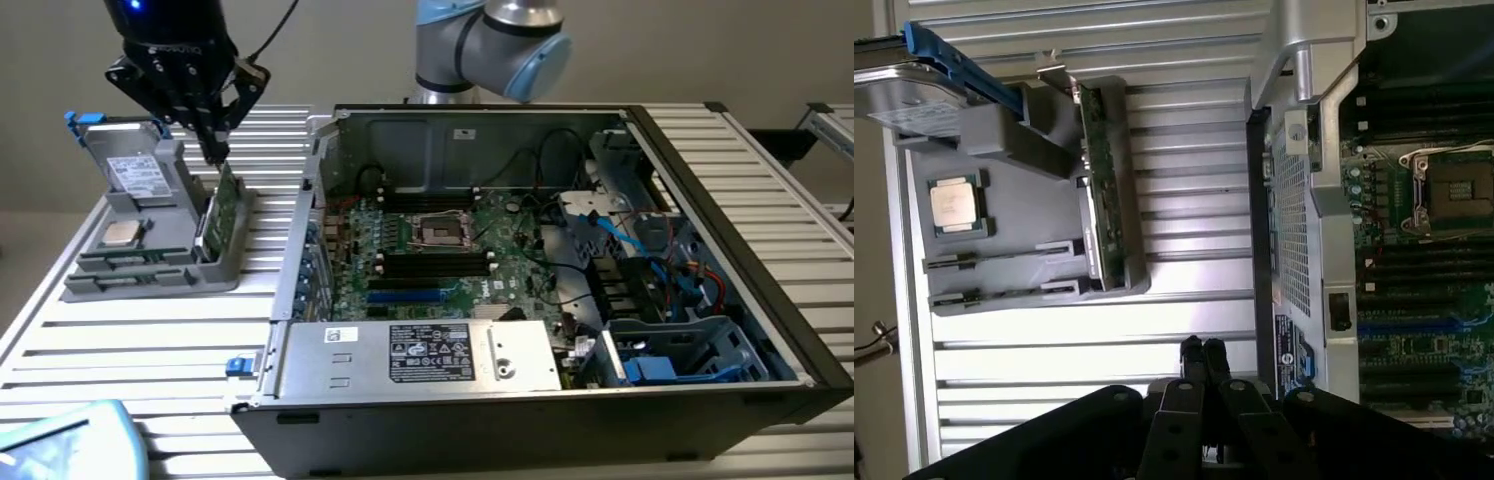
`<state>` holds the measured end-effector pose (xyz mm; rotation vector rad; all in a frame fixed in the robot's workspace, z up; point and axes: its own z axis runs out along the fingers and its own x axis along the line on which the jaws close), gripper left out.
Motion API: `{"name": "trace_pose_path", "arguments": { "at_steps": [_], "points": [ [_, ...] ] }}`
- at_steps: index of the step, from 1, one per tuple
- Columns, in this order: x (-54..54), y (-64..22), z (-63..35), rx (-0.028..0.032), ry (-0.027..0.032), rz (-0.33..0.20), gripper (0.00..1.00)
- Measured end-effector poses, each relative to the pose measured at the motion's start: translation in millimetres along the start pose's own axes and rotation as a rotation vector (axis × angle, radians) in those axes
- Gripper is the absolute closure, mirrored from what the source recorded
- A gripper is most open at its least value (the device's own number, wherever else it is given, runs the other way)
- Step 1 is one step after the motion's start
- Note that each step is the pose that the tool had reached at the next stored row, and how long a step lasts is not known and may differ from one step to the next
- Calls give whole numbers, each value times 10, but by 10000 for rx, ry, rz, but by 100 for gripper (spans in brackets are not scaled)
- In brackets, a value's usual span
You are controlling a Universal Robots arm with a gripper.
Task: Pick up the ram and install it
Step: 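Reach for the ram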
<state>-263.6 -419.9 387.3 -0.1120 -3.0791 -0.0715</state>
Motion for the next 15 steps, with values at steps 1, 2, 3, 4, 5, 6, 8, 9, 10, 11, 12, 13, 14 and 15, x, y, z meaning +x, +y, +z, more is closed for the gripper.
{"name": "trace_pose_path", "arguments": {
  "at_steps": [1,2,3,4,5,6,8,9,10,11,12,13,14,15],
  "points": [
    [40,-8,5,1,21,1,89],
    [83,-16,10,3,44,3,89],
    [121,-23,15,4,67,4,89],
    [163,-31,20,6,92,6,89],
    [204,-39,25,9,119,7,89],
    [244,-47,30,10,144,8,89],
    [327,-64,40,13,194,10,89],
    [368,-71,44,15,220,12,89],
    [407,-77,49,17,246,13,89],
    [445,-83,54,18,267,15,89],
    [484,-89,59,21,295,15,89],
    [517,-95,64,22,318,16,89],
    [552,-101,70,24,336,17,89],
    [592,-111,79,24,343,17,89]
  ]
}}
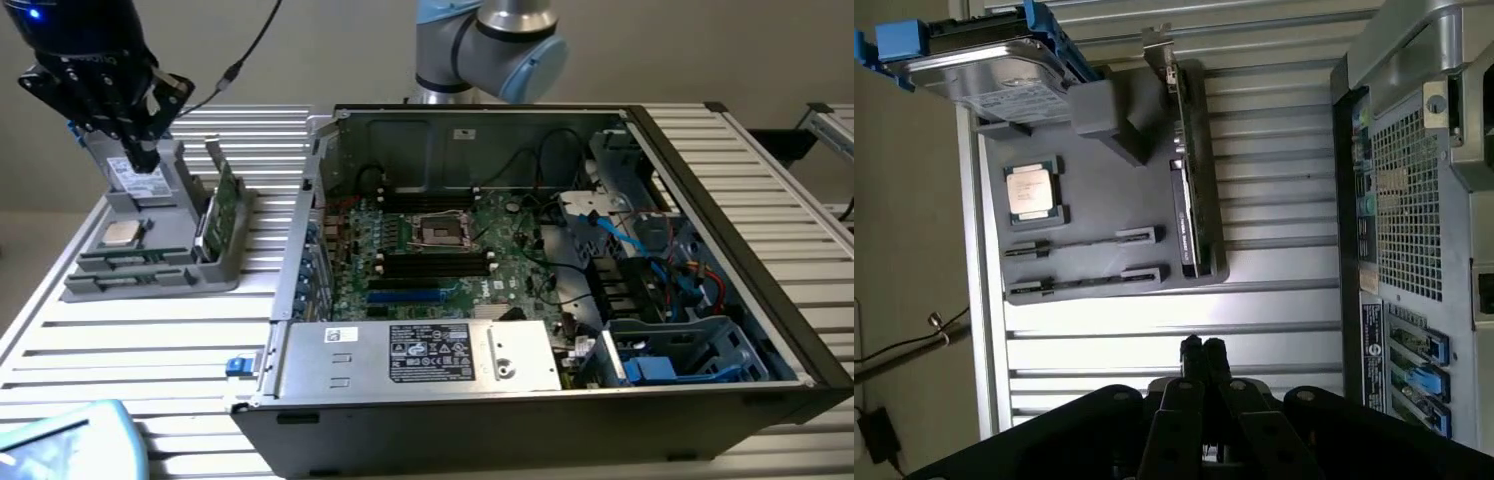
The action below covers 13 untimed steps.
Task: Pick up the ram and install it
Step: 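Reach for the ram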
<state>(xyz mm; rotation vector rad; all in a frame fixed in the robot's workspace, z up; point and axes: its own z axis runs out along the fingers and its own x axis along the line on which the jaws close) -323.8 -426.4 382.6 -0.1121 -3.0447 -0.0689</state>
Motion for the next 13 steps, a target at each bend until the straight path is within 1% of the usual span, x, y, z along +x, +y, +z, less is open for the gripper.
{"name": "trace_pose_path", "arguments": {
  "at_steps": [4,9,13],
  "points": [
    [139,-41,34,-23,4,-14,89],
    [277,-78,80,-73,7,-44,89],
    [355,-105,106,-106,13,-128,89]
  ]
}}
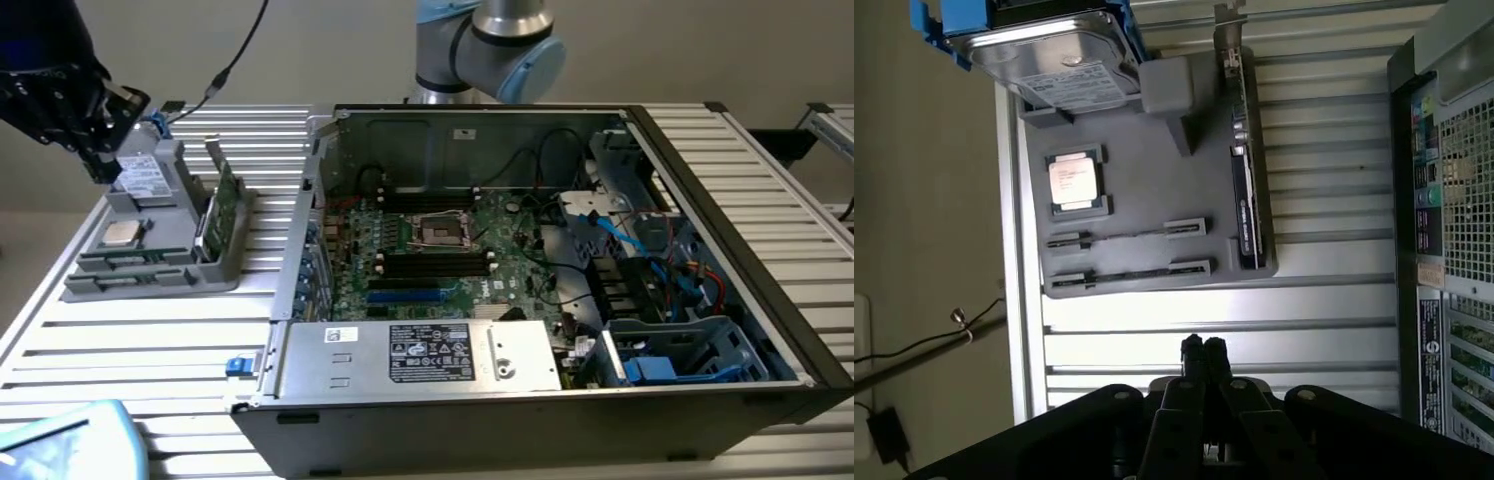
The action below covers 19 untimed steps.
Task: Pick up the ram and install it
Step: 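Reach for the ram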
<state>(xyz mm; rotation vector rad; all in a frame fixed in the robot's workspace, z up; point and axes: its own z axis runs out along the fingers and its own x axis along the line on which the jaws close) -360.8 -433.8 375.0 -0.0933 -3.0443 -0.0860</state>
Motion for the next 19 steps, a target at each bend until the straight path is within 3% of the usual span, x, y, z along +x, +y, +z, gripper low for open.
{"name": "trace_pose_path", "arguments": {
  "at_steps": [4,14,16,19],
  "points": [
    [37,-23,17,-10,12,-231,89],
    [113,-45,47,66,55,-1052,89],
    [153,-49,62,69,38,-1080,89],
    [218,-54,95,70,-50,-1102,89]
  ]
}}
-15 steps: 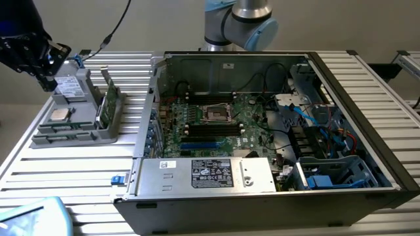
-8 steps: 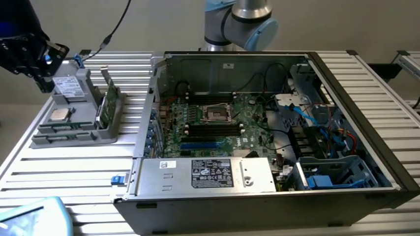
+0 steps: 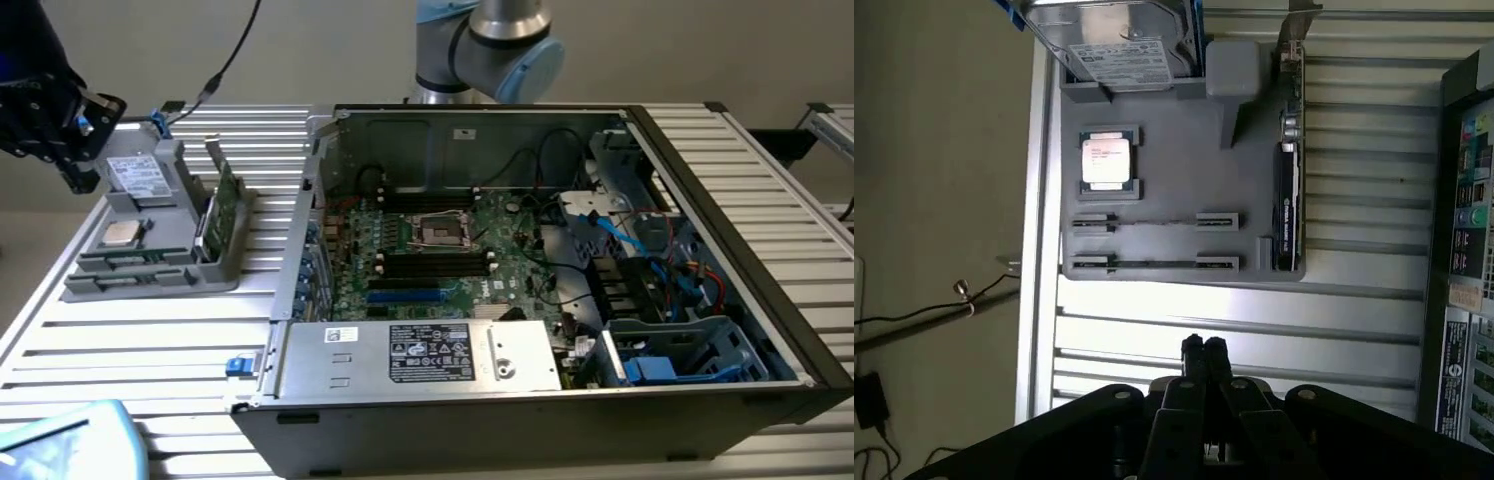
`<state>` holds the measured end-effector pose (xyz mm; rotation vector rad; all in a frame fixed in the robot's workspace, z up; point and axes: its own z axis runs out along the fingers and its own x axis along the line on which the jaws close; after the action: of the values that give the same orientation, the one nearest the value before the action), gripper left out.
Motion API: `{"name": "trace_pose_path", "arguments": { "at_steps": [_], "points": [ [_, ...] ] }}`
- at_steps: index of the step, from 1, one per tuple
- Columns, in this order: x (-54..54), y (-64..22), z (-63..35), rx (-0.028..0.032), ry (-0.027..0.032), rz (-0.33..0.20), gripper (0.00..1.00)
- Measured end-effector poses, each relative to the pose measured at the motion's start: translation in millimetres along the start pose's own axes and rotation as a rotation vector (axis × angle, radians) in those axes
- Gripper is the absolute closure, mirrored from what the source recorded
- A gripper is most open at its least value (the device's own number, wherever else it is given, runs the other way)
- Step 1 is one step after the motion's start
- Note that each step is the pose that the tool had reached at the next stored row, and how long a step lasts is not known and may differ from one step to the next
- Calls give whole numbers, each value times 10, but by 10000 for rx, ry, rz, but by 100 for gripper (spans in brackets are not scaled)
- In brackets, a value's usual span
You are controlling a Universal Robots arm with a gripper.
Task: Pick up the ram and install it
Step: 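Reach for the ram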
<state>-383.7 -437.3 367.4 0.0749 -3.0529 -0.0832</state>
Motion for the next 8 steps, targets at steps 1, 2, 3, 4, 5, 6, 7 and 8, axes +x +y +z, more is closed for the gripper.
{"name": "trace_pose_path", "arguments": {
  "at_steps": [1,2,3,4,5,6,7,8],
  "points": [
    [21,0,10,2,-33,-5,89],
    [42,1,20,5,-67,-10,89],
    [63,1,29,7,-102,-15,89],
    [86,2,40,9,-140,-20,89],
    [108,3,50,11,-174,-24,89],
    [130,3,60,13,-210,-29,89],
    [149,4,70,15,-235,-34,89],
    [168,4,82,16,-256,-41,89]
  ]
}}
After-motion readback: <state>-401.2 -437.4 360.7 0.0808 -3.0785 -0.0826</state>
